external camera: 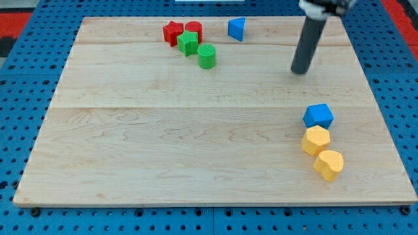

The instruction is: Slide the blue triangle to the right of the red circle

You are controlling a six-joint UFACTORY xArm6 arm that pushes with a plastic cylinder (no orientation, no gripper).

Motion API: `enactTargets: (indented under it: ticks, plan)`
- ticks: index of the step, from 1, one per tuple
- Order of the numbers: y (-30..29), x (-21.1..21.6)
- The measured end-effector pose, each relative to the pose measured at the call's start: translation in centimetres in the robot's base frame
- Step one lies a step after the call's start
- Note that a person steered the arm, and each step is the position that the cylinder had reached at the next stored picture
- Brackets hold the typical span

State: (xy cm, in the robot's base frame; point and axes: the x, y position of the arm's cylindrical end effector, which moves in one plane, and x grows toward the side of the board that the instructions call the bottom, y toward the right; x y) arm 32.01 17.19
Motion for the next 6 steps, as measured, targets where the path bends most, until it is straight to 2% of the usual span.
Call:
enactTargets:
  ticks: [1,2,3,4,5,6]
  plan:
    - [0.9,-10.2]
    - [-4.2,-12.9]
    - [-9.9,-9.6]
    - [-12.5,-9.9]
    - [-13.2,-8.4]
    - [-16.6,-10.0]
